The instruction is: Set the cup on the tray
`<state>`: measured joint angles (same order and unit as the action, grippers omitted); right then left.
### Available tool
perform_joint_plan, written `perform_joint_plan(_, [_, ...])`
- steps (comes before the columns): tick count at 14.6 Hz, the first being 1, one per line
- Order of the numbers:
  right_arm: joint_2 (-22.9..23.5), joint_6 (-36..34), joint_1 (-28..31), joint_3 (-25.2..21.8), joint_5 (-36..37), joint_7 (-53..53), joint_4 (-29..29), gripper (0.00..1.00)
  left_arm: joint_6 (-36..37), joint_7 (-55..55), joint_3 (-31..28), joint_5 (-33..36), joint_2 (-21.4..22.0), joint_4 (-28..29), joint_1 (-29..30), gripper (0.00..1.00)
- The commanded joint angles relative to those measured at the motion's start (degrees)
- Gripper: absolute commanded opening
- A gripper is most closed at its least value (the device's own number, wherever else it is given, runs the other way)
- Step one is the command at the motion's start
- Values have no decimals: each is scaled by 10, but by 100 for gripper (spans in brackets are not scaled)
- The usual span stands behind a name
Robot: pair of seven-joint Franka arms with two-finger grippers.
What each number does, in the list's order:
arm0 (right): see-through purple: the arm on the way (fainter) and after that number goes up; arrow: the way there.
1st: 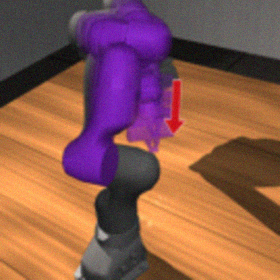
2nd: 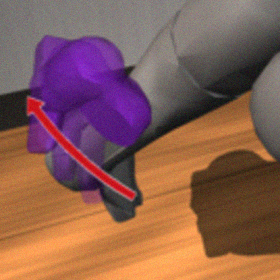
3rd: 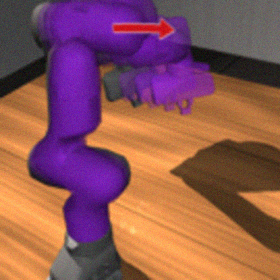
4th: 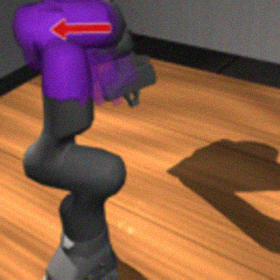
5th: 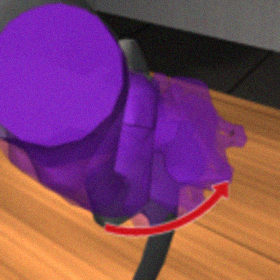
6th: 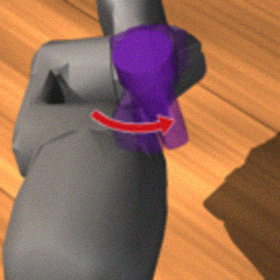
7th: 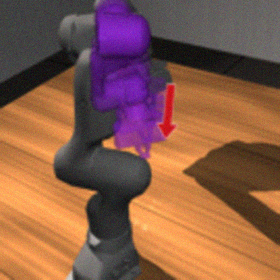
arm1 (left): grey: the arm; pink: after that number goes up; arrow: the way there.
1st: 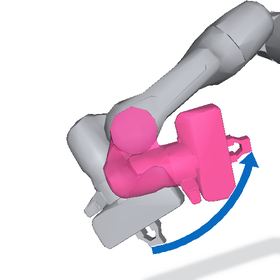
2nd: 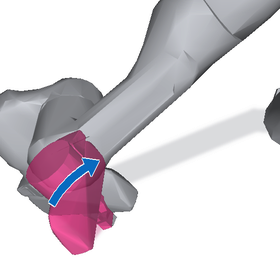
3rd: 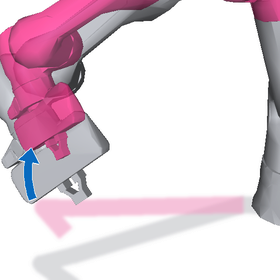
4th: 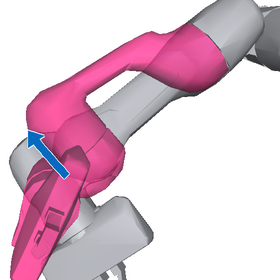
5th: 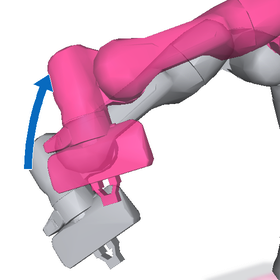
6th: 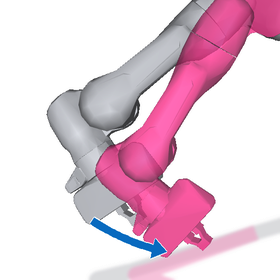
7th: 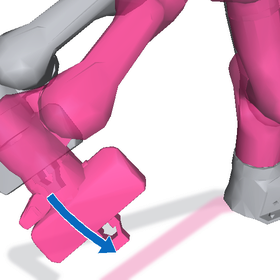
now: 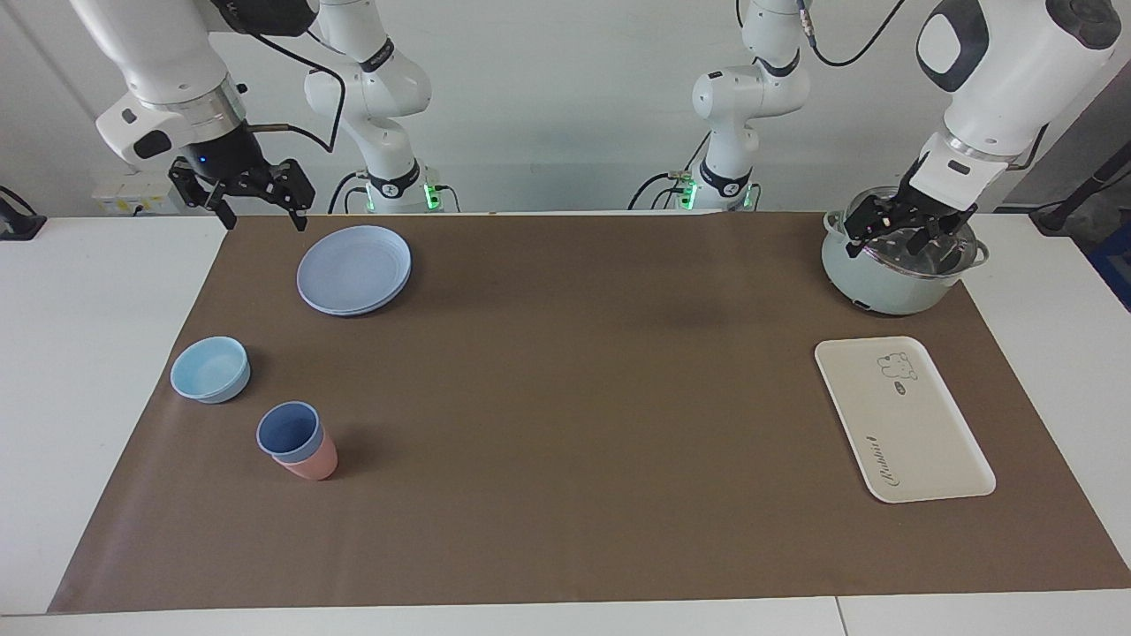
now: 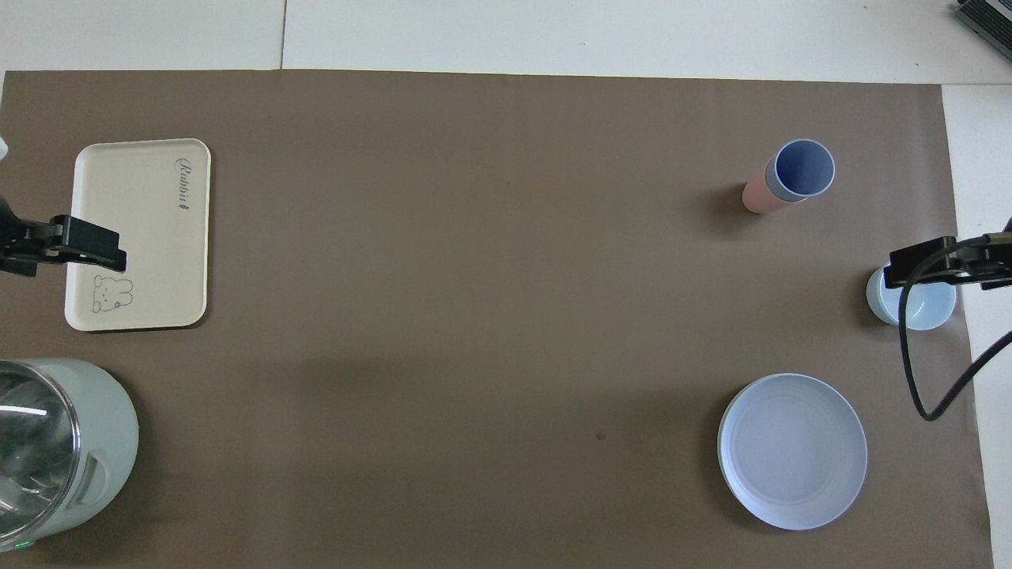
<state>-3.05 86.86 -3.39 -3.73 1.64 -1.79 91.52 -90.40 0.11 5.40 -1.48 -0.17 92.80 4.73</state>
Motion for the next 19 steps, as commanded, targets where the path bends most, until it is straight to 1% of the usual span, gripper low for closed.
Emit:
perform_joint_plan(1, [-6, 6, 4, 1, 8, 9, 8, 100, -7, 3, -5, -7, 18, 21, -2, 100])
perform_joint_plan(4, [-7, 7, 5, 1, 4, 5, 11, 100, -19, 2, -5, -7, 18, 21, 0, 100])
perform_joint_plan(19, [-13, 14, 6, 1, 4, 6, 23, 100, -19, -1, -5, -7, 18, 24, -4, 100])
